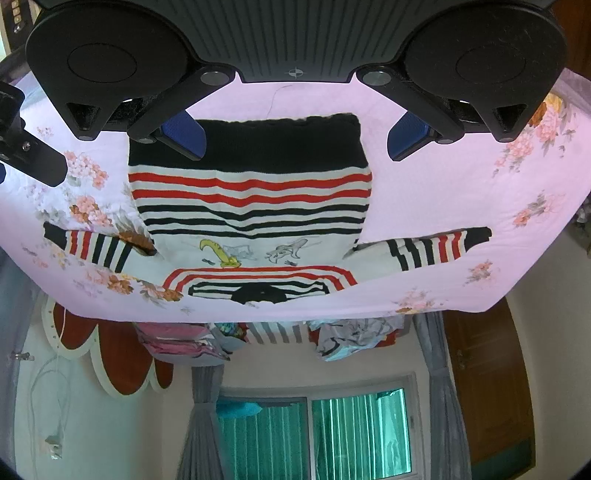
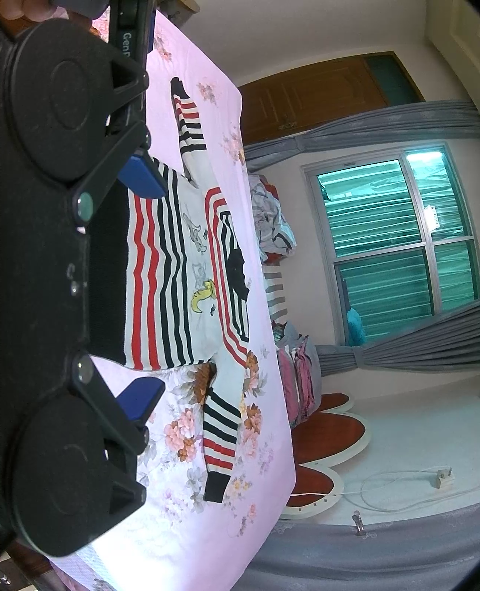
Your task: Fold small clothes
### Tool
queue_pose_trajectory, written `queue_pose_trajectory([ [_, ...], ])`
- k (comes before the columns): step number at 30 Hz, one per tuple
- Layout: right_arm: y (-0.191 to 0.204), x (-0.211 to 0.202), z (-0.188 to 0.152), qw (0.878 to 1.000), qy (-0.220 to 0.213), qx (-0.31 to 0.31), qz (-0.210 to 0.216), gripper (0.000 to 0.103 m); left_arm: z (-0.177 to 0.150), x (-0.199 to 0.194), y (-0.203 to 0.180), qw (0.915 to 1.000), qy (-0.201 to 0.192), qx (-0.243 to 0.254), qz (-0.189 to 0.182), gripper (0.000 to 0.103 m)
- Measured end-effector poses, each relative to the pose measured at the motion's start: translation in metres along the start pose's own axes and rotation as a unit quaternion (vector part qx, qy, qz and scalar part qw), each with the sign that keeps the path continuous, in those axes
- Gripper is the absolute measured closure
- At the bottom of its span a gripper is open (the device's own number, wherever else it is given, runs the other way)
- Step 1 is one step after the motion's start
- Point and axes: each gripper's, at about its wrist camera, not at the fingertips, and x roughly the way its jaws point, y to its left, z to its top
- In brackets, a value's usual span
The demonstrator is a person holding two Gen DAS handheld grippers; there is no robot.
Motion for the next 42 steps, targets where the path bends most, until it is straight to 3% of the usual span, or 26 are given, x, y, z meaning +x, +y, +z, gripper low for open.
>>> queue_pose_trajectory([
  [20, 0.001, 0.039, 0.004, 1.000, 0.016, 0.013, -0.010, 0.000, 0.018, 0.039, 0.011, 0.9998, 0.018, -0.002, 0.003, 0.000],
  [34, 0.005, 0.106, 0.021, 0.998, 0.027, 0.034, -0.053, 0.000, 0.066, 0.122, 0.034, 0.9995, 0.029, 0.007, -0.011, 0.000],
  [42, 0.013, 0.154, 0.037, 0.994, 0.034, 0.050, -0.086, 0.000, 0.097, 0.179, 0.057, 0.9985, 0.038, 0.010, -0.038, 0.000],
])
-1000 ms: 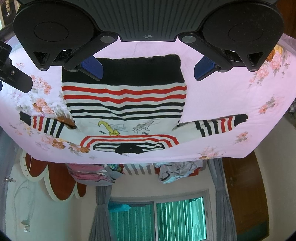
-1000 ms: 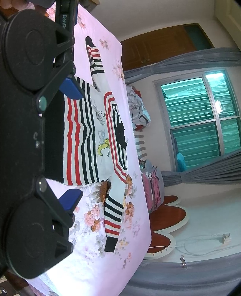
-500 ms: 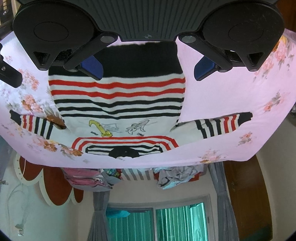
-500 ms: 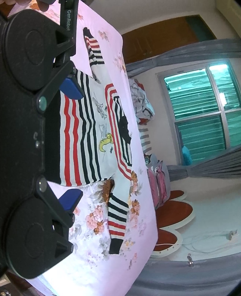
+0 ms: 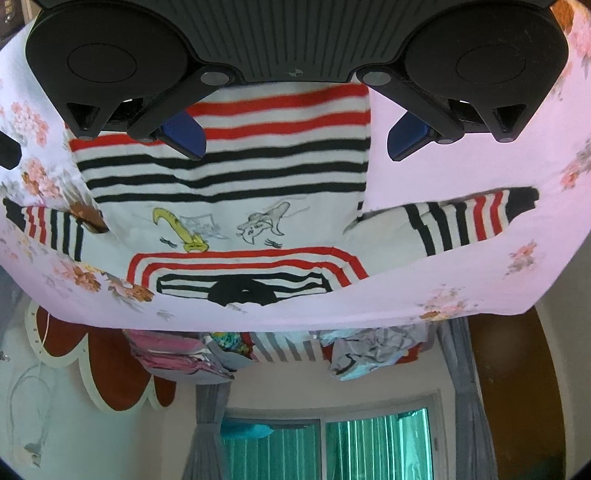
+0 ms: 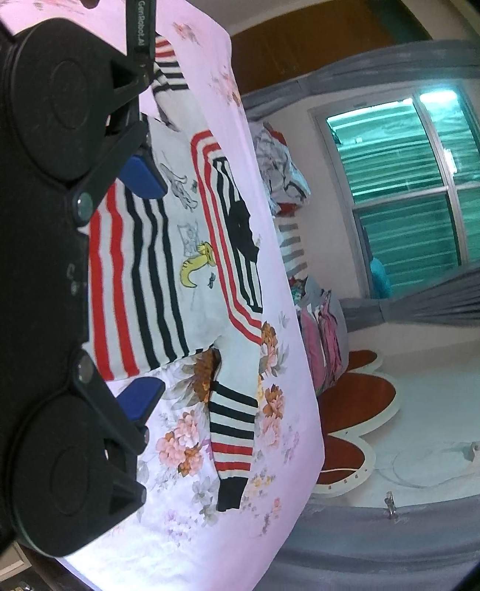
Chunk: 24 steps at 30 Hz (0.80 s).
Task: Fold small clothes
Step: 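Move the right tool toward the sweater sleeve cuff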
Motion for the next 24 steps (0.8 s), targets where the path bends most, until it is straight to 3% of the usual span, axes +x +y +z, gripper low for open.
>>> queue_pose_trajectory([
  [14, 0.009, 0.051, 0.027, 0.999, 0.007, 0.018, -0.036, 0.005, 0.035, 0.067, 0.006, 0.9996, 0.014, 0.020, -0.014, 0.000],
  [24, -0.056, 0.106, 0.051, 0.999, 0.022, 0.024, -0.036, 0.012, 0.050, 0.110, -0.037, 0.9997, 0.022, -0.003, -0.010, 0.000],
])
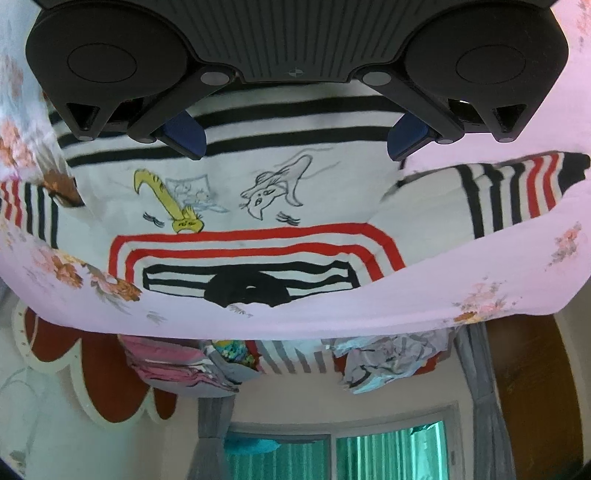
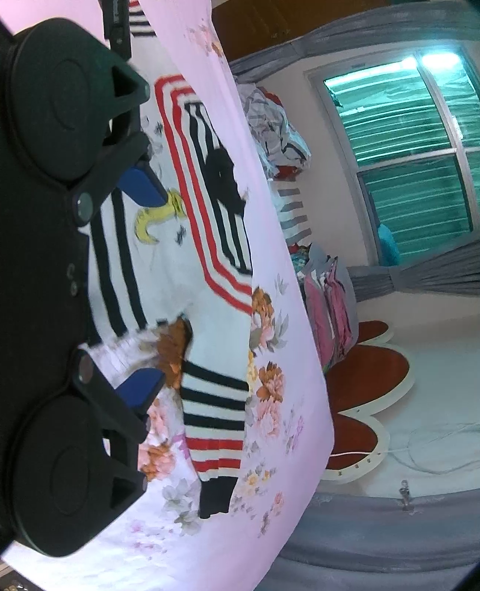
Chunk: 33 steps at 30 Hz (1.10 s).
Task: Fold small clothes
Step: 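Move the right tool toward the sweater sleeve cuff, then grasp the black sleeve cuff with the right gripper and lift it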
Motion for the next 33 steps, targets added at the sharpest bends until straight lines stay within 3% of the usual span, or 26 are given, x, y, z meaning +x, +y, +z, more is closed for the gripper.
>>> queue_pose_trajectory([
  [12, -0.120, 0.086, 0.024, 0.996, 0.048, 0.056, -0.046, 0.020, 0.028, 0.072, -0.068, 0.9990, 0.031, -0.018, 0.025, 0.000],
  [26, -0.211, 0.161, 0.029, 0.982, 0.092, 0.130, -0.098, 0.024, 0.041, 0.099, -0.095, 0.9979, 0.026, -0.021, 0.055, 0.000],
  [29, -0.226, 0.174, 0.028, 0.977, 0.096, 0.163, -0.098, 0.034, 0.041, 0.097, -0.098, 0.9984, 0.012, 0.000, 0.055, 0.000],
  [32, -0.233, 0.180, 0.030, 0.975, 0.084, 0.179, -0.103, 0.045, 0.043, 0.099, -0.094, 0.9983, 0.024, -0.005, 0.053, 0.000],
  [33, -0.234, 0.182, 0.031, 0.975, 0.081, 0.179, -0.106, 0.056, 0.043, 0.100, -0.093, 0.9980, 0.026, -0.006, 0.057, 0.000],
])
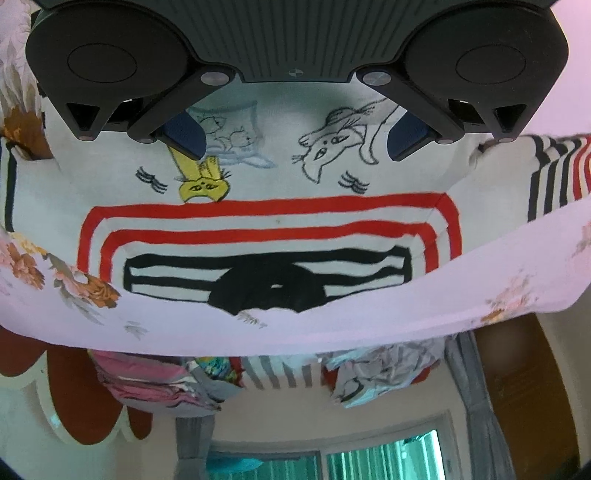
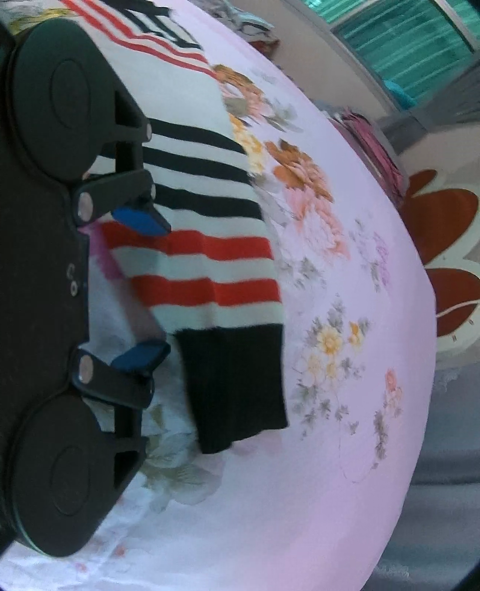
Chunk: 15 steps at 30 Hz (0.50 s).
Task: Fold small clothes
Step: 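Grasp the black sleeve cuff with the right gripper and lift it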
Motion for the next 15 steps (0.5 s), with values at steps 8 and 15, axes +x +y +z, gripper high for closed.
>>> queue_pose_trajectory([
  [8, 0.001, -0.002, 0.010, 0.999, -0.043, 0.002, 0.011, 0.094, 0.003, 0.008, 0.011, 0.9998, 0.014, -0.012, -0.004, 0.000],
  [15, 0.052, -0.031, 0.014, 0.992, -0.090, -0.067, 0.060, 0.095, 0.007, 0.007, 0.029, 0.9981, -0.001, -0.044, -0.044, 0.000],
])
